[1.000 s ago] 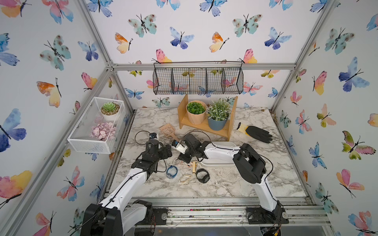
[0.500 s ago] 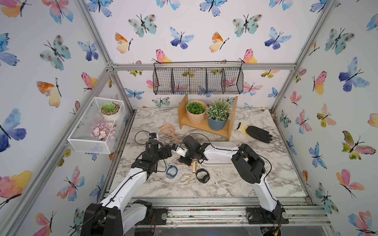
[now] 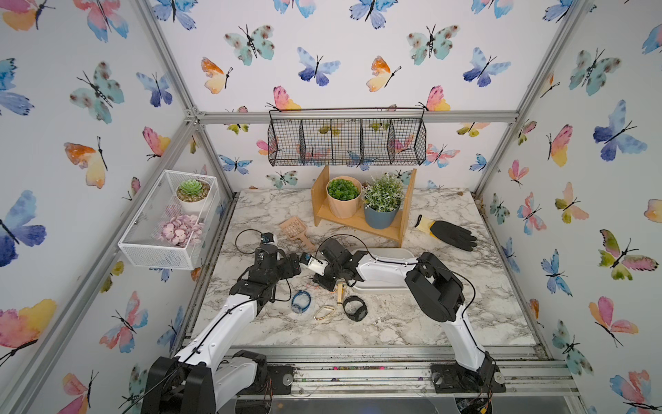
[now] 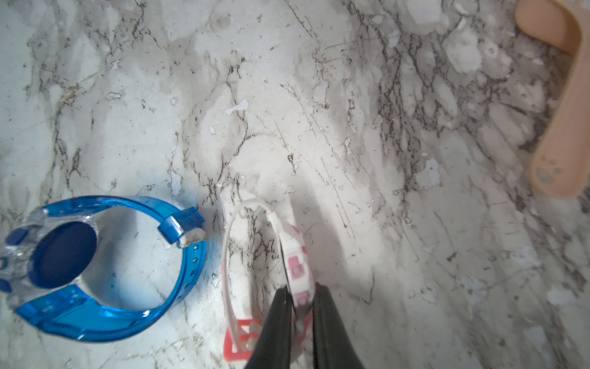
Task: Put the watch into the storage box
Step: Pick up the watch at the center of the board, then place the watch in the storage box.
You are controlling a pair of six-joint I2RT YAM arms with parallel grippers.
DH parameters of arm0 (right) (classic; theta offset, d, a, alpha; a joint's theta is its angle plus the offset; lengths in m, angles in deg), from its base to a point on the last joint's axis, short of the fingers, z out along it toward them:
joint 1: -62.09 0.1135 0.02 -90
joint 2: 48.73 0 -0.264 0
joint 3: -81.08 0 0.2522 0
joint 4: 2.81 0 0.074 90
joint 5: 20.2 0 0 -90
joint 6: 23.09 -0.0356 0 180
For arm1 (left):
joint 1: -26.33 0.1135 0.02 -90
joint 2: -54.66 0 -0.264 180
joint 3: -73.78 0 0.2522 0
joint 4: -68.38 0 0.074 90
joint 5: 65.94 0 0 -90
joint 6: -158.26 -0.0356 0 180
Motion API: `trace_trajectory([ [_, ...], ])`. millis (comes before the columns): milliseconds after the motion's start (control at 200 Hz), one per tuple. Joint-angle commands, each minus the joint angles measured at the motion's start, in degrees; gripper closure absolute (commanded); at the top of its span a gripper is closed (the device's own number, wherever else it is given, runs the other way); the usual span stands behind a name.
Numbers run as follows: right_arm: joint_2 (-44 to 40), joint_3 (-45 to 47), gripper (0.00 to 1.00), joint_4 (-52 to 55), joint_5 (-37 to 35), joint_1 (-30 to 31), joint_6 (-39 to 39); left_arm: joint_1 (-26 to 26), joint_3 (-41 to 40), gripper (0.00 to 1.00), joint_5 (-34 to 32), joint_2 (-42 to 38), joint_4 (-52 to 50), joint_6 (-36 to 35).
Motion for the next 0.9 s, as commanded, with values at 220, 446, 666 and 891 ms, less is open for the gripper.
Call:
trace_trajectory([
  [220,-10.8,6.4,0.97,-8.7,0.9,0.7,-1.5,0.2,1.3,0.07,7.0,-6.0,-0.1,-1.4],
  [446,-17.8,10.8,0.97,-9.2,-3.6,-0.2,-1.9,0.0,1.7,0.06,17.8,-8.4,3.5,-1.7],
  [666,-24.9,17.8,0.97,-7.6,-4.3,-5.9,-4.1,-1.7,2.5,0.04,21.7,-7.5,5.1,-1.5],
  [891,-31.4,25.5,0.97,-3.9,-8.0,-12.9,-5.3,-8.8,3.4,0.03,22.1,-2.9,6.8,-2.2],
])
